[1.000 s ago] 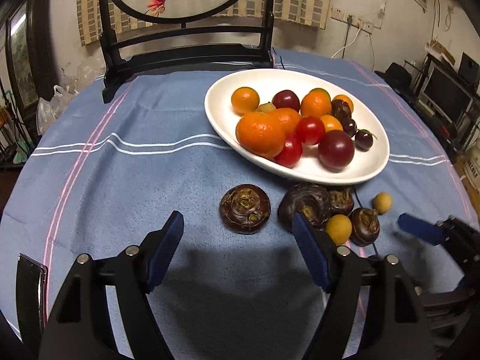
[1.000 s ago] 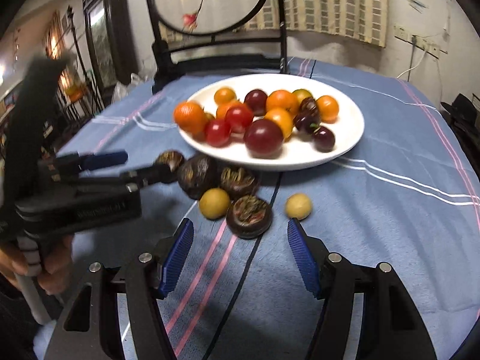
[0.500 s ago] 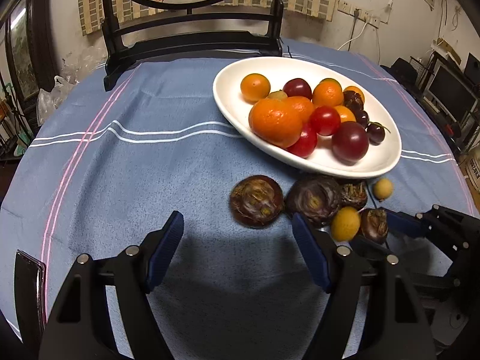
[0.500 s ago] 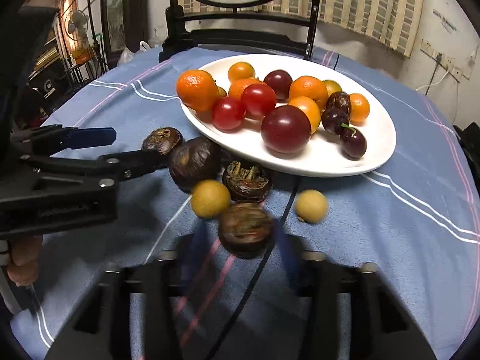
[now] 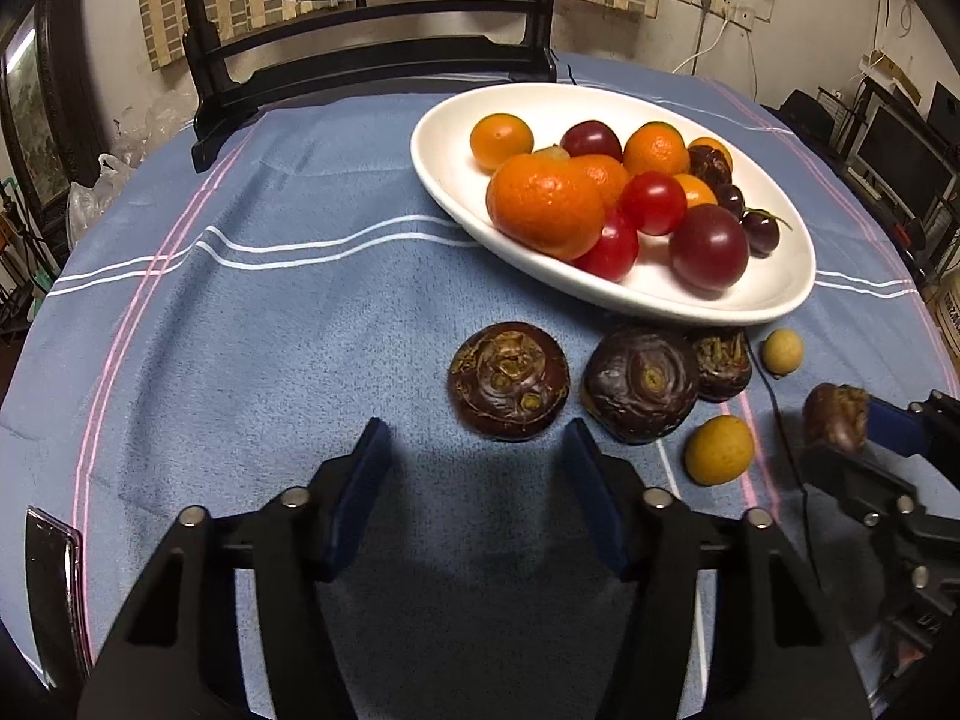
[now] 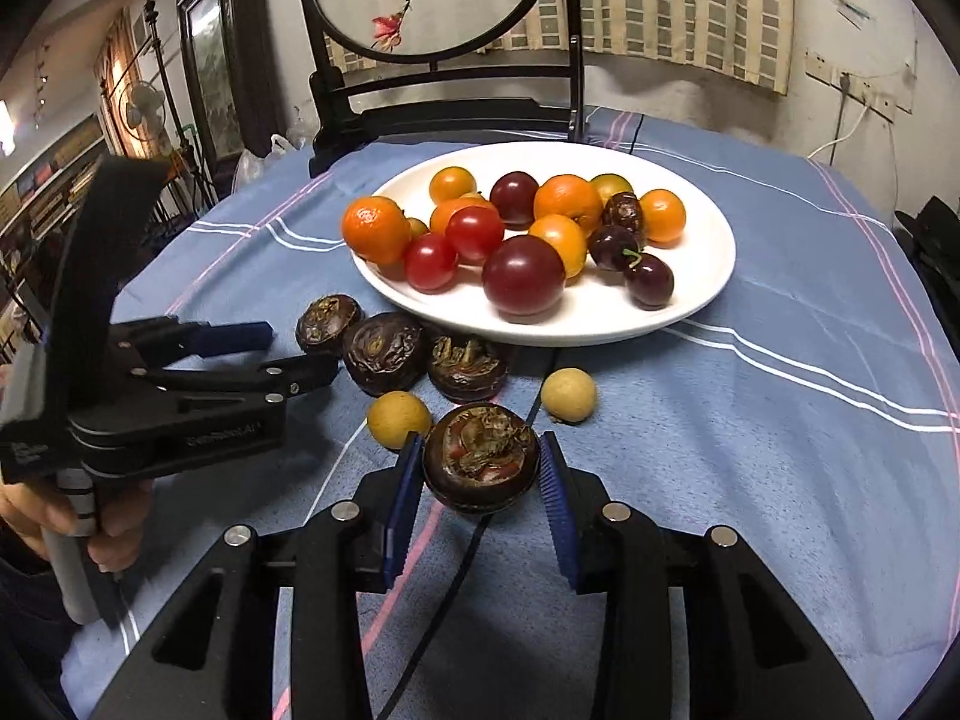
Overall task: Organize fruits
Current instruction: 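Grasp a brown water chestnut with the right tool while the left tool grasps another, then carry both water chestnuts over the plate and open both tools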
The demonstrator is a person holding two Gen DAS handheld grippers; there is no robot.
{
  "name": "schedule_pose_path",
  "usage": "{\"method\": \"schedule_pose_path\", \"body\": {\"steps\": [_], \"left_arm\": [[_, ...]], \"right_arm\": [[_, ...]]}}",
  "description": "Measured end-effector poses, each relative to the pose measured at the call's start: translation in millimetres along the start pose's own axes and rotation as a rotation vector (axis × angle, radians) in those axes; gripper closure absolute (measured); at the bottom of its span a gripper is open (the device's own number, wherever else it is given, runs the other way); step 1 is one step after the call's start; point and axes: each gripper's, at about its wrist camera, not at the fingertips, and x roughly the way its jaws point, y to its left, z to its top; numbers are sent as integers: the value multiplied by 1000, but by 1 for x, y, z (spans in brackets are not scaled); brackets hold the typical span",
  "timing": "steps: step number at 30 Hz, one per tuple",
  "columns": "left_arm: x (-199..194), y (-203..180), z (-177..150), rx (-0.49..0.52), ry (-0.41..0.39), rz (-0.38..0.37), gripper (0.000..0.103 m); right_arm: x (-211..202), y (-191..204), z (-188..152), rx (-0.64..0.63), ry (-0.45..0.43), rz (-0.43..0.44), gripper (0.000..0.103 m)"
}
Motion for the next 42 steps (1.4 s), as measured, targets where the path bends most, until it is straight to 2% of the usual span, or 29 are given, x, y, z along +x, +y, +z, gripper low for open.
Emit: {"method": "schedule_pose_path", "body": {"steps": [4, 7, 11, 13, 15, 18, 23, 25, 29, 33, 34, 36, 37, 39, 42], "left_arm": [[5, -6, 5, 32, -36, 18, 46], [8, -8, 10, 27, -43, -7, 62], [2, -8, 7, 41, -47, 7, 62], [-6, -3, 8, 4, -40, -15, 62], [-20, -1, 13, -18, -70, -44, 62], [-39, -6, 28, 9, -118, -28, 62], [-55, -15, 68, 4, -152, -72, 62], [-48, -21, 84, 9, -152, -68, 62], [-19, -30, 107, 14, -102, -45, 62], [2, -37, 118, 23, -80, -28, 62], [7, -37, 120, 18, -78, -28, 61], [12, -37, 122, -7, -84, -36, 43], [11, -37, 121, -18, -102, -41, 34], [7, -39, 118, -11, -141, -22, 34], [-1, -36, 111, -5, -151, -11, 32]], "right_arm": [[-1, 2, 0, -6, -3, 1, 64], [1, 3, 0, -10, 2, 0, 64], [0, -1, 0, 6, -7, -7, 64], [-4, -4, 1, 21, -29, -4, 64], [-9, -6, 4, 37, -51, 7, 64], [-20, -8, 18, 53, -107, 10, 64], [-26, -18, 54, 70, -175, -29, 64], [-18, -22, 65, 73, -176, -38, 64], [4, -35, 73, 124, -183, -15, 64], [33, -51, 73, 184, -127, 30, 64], [36, -55, 72, 208, -129, 45, 64], [41, -64, 68, 263, -124, 82, 45], [41, -65, 67, 276, -121, 90, 39], [37, -67, 66, 282, -133, 88, 37], [28, -67, 63, 297, -152, 85, 37]]}}
